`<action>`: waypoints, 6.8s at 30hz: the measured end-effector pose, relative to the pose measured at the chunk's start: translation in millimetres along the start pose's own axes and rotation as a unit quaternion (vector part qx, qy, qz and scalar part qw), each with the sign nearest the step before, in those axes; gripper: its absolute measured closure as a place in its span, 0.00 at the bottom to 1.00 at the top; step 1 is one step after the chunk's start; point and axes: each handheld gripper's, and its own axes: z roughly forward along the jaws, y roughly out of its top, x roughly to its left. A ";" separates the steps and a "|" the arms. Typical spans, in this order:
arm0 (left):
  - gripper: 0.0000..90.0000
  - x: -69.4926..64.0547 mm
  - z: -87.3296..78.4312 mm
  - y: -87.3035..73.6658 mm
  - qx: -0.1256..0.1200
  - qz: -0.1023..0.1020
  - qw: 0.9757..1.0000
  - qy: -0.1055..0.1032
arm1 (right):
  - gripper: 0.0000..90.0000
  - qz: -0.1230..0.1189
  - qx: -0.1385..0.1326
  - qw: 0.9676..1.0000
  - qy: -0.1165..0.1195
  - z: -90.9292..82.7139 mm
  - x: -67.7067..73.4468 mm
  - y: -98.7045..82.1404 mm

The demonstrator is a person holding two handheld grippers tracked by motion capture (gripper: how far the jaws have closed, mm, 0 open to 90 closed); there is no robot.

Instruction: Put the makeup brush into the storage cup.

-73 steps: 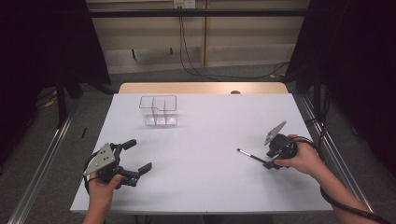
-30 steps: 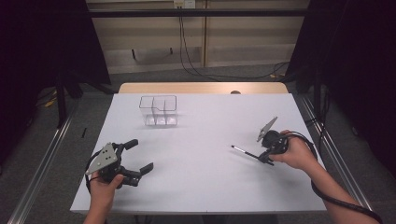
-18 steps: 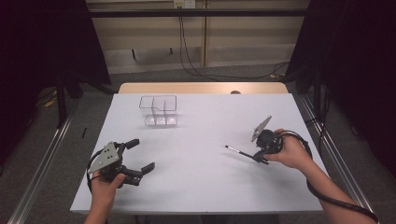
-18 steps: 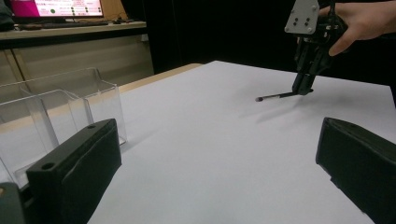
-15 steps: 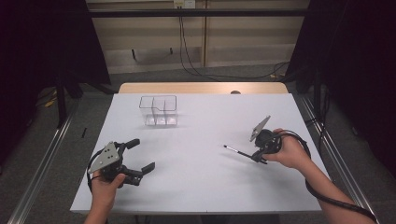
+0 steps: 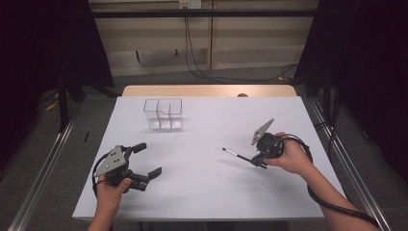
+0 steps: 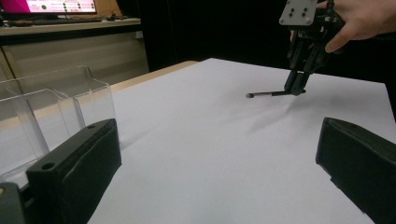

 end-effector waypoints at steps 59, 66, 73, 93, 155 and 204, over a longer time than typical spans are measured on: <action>0.00 3.1 -2.6 -3.3 0.003 -0.004 1.000 0.005 | 0.94 0.048 -0.277 0.959 0.033 18.7 14.7 0.9; 0.00 3.2 -1.9 -3.8 0.000 -0.009 1.000 0.003 | 0.94 0.052 -0.317 0.947 0.026 18.9 17.3 -3.2; 0.00 3.3 -1.7 -3.7 0.003 -0.005 1.000 0.002 | 0.94 0.054 -0.365 0.929 0.012 16.0 18.4 -5.8; 0.00 4.0 -0.8 -4.4 0.005 -0.005 1.000 0.000 | 0.94 0.060 -0.434 0.899 0.003 18.4 20.4 -10.6; 0.00 -2.4 23.7 3.1 -0.006 -0.014 1.000 -0.019 | 0.94 0.026 -0.479 0.876 0.052 41.0 38.6 18.7; 0.00 -15.9 89.1 33.2 -0.020 -0.034 0.997 -0.072 | 0.94 0.018 -0.488 0.871 0.056 37.4 40.8 17.5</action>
